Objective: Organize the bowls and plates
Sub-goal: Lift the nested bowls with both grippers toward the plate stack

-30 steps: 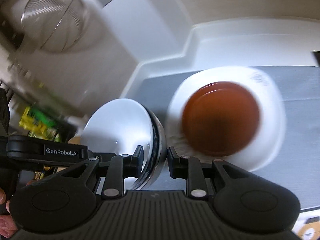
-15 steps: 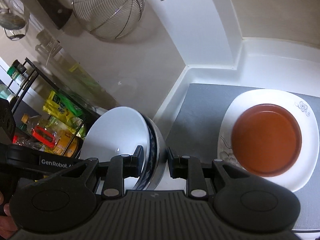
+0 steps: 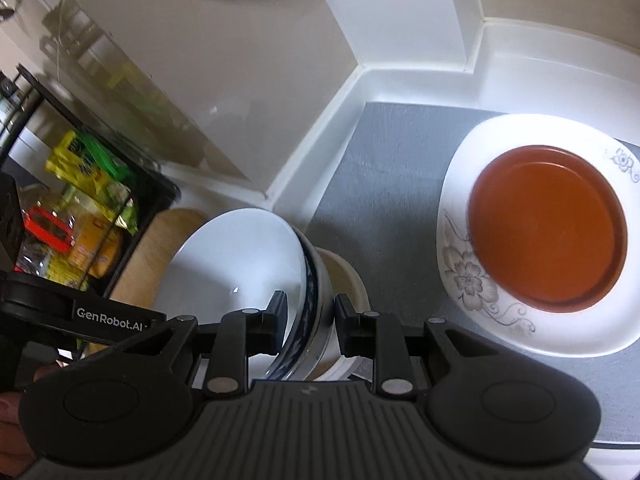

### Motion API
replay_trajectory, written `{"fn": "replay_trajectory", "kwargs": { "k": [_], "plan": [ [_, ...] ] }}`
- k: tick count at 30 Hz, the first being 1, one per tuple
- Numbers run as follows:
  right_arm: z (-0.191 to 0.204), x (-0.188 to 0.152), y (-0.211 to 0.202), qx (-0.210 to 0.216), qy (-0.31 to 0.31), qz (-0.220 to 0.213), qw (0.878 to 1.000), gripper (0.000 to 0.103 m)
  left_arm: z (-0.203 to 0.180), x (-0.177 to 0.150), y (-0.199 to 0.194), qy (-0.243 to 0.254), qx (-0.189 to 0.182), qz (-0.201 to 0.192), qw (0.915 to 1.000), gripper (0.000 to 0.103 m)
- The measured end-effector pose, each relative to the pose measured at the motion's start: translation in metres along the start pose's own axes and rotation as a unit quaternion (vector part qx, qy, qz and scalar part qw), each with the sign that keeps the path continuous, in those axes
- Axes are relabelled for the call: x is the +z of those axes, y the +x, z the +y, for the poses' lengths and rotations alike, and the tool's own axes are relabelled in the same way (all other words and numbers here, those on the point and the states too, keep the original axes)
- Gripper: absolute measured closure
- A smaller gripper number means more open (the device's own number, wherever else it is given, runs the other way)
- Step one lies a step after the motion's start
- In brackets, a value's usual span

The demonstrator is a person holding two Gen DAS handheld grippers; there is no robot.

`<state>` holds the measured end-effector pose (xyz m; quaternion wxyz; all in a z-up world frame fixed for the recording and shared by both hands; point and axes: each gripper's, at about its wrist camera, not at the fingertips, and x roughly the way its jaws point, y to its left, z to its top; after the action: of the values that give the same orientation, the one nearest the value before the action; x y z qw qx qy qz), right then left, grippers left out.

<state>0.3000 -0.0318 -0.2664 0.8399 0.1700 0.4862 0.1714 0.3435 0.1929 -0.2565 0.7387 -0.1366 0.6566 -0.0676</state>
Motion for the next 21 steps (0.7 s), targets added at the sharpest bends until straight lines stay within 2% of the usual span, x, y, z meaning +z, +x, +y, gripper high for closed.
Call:
{"fn": "replay_trajectory", "kwargs": {
  "k": [6, 13, 19, 21],
  "plan": [
    [0.016, 0.0, 0.008, -0.031, -0.078, 0.008, 0.996, 0.076, 0.005, 0.003, 0.005, -0.008, -0.008, 0.005, 0.9999, 0.078],
    [0.031, -0.006, 0.019, -0.062, -0.18, 0.032, 0.981, 0.075, 0.01, 0.003, 0.015, -0.014, -0.005, 0.02, 0.9997, 0.078],
    [0.025, 0.0, 0.019, -0.06, -0.171, 0.04, 0.983, 0.073, 0.015, 0.006, 0.017, -0.013, -0.023, 0.016, 0.9995, 0.078],
    [0.019, 0.005, 0.014, -0.042, -0.15, 0.034, 0.987, 0.072, 0.018, 0.009, 0.014, -0.011, -0.032, 0.015, 0.9993, 0.079]
  ]
}}
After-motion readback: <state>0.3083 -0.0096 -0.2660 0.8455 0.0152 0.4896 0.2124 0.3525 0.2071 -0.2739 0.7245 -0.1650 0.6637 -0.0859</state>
